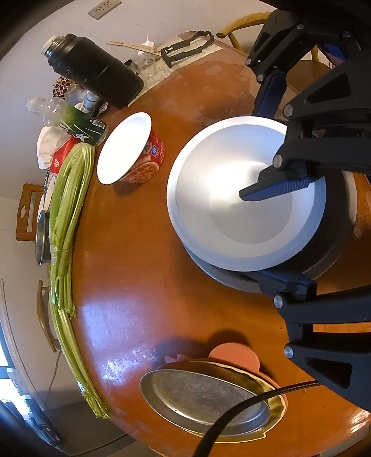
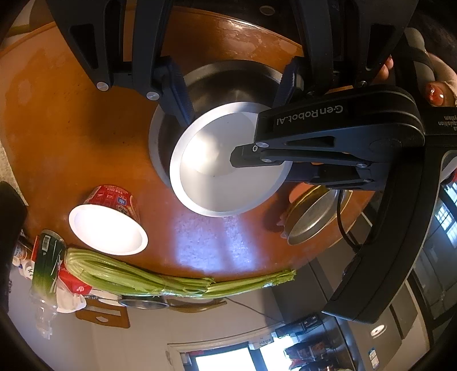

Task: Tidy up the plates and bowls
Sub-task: 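Lift the nested bowls with the left gripper toward the second white bowl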

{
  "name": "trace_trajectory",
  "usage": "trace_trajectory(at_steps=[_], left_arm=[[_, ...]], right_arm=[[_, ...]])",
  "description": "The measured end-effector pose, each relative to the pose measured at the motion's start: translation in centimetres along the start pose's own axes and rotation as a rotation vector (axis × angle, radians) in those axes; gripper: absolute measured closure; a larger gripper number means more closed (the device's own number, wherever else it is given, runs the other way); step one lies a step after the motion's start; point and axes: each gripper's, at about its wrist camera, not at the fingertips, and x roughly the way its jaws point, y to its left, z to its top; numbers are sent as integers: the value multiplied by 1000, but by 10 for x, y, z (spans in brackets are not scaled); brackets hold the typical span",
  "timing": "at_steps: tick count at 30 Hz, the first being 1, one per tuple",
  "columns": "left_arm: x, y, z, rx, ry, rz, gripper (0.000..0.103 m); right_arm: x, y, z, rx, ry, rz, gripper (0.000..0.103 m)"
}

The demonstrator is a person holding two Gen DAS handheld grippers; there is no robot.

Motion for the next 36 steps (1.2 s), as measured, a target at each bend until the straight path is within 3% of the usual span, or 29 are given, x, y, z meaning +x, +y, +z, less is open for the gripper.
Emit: trace_trajectory(at_steps=[14,31,36], left_arm=[[0,-1,-1,8,-6,5,59],[-3,2,-4,-1,-12,-11,59],[-5,5,-5,-10,-14,-22,59]], right_arm=[[1,0,0,-2,3,1,46],[-3,5,1,-83,-6,-106,40],[-7,2,-1,-76,-16,-102,40]])
